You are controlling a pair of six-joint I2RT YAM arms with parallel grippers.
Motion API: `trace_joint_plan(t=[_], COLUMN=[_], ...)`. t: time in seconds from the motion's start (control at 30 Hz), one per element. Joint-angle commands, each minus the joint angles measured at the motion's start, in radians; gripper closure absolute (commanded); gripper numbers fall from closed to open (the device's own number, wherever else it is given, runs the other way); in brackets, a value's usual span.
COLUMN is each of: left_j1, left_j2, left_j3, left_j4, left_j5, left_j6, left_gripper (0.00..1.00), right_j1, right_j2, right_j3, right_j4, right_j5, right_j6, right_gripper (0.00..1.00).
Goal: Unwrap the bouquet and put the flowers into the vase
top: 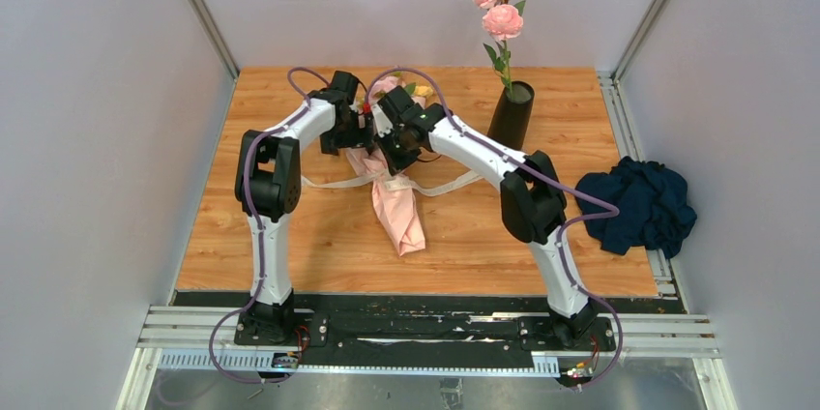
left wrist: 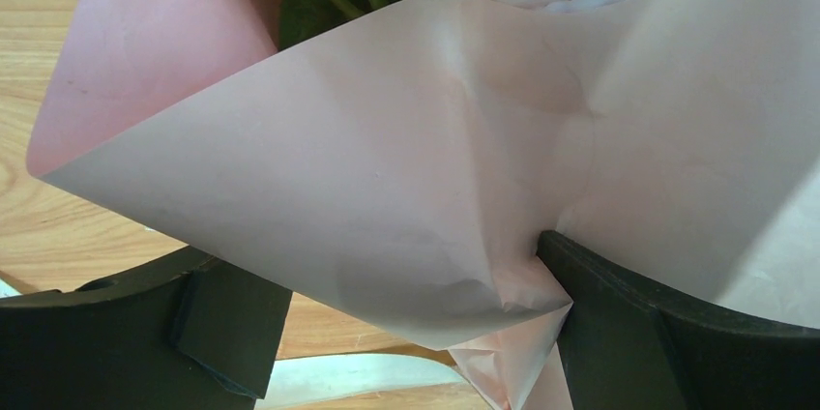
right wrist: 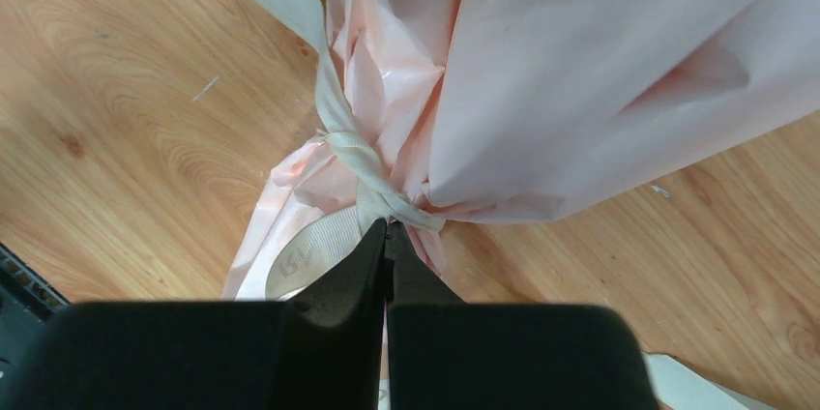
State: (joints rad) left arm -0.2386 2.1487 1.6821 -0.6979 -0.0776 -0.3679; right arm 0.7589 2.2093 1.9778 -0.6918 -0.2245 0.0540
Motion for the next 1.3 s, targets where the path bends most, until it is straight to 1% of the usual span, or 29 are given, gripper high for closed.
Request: trace_joint_plan(t=[0.0, 0.2, 0.27, 0.3, 0.37, 0.4, 0.53, 0.57, 0.63, 0.67, 0.7, 0.73, 0.8, 0.97, 1.13, 1.27], left_j1=[0.004, 0.005, 0.005, 0.005, 0.005, 0.005, 0.005, 0.005, 0.005, 0.005, 0.005, 0.005, 0.005, 0.005, 0.005, 0.005], left_j2=[0.008, 0.011, 0.014, 0.016, 0.021, 0.024, 0.025, 0.025, 0.026, 0.025, 0.025, 0.022, 0.017, 0.002, 0.001, -0.003], left_j3=[-0.001, -0.003, 0.0, 0.003, 0.008, 0.01, 0.01, 0.011, 0.013, 0.014, 0.014, 0.014, 0.008, -0.009, -0.011, -0.016], left_j4=[-0.028, -0.027, -0.028, -0.027, -0.028, -0.03, -0.03, -0.031, -0.03, -0.031, -0.032, -0.03, -0.03, -0.026, -0.026, -0.026], left_j5=[-0.006, -0.012, -0.007, -0.004, 0.0, 0.002, 0.002, 0.002, 0.005, 0.009, 0.011, 0.014, 0.016, 0.012, 0.012, 0.012], left_j6=[0.003, 0.004, 0.004, 0.004, 0.003, 0.003, 0.002, 0.002, 0.001, 0.0, -0.001, -0.002, -0.002, 0.004, 0.008, 0.009], left_gripper=[0.0, 0.0, 0.0, 0.0, 0.0, 0.0, 0.0, 0.0, 0.0, 0.0, 0.0, 0.0, 0.0, 0.0, 0.0, 0.0], right_j1=[0.015, 0.015, 0.016, 0.016, 0.016, 0.017, 0.017, 0.017, 0.017, 0.017, 0.018, 0.019, 0.024, 0.025, 0.024, 0.024], right_j2=[-0.118, -0.168, -0.174, -0.174, -0.174, -0.177, -0.189, -0.179, -0.157, -0.142, -0.129, -0.117, -0.091, -0.04, 0.008, 0.021], right_j3=[0.04, 0.032, 0.016, 0.007, -0.009, -0.014, -0.026, -0.027, -0.021, -0.019, -0.016, -0.015, -0.004, 0.027, 0.065, 0.07], right_j4=[-0.035, -0.045, -0.045, -0.046, -0.045, -0.045, -0.033, -0.034, -0.041, -0.042, -0.043, -0.041, -0.043, -0.041, -0.046, -0.045], right_j5=[-0.018, -0.007, -0.016, -0.017, -0.01, -0.003, 0.008, 0.006, -0.006, -0.016, -0.022, -0.024, -0.02, -0.008, -0.008, -0.01], right_j6=[-0.005, 0.004, 0.006, 0.007, 0.011, 0.014, 0.012, 0.011, 0.006, 0.005, 0.004, 0.002, -0.008, -0.023, -0.031, -0.028], right_gripper=[1.0, 0.99, 0.89, 0.88, 0.98, 1.0, 1.0, 0.95, 0.79, 0.67, 0.6, 0.54, 0.5, 0.5, 0.53, 0.57])
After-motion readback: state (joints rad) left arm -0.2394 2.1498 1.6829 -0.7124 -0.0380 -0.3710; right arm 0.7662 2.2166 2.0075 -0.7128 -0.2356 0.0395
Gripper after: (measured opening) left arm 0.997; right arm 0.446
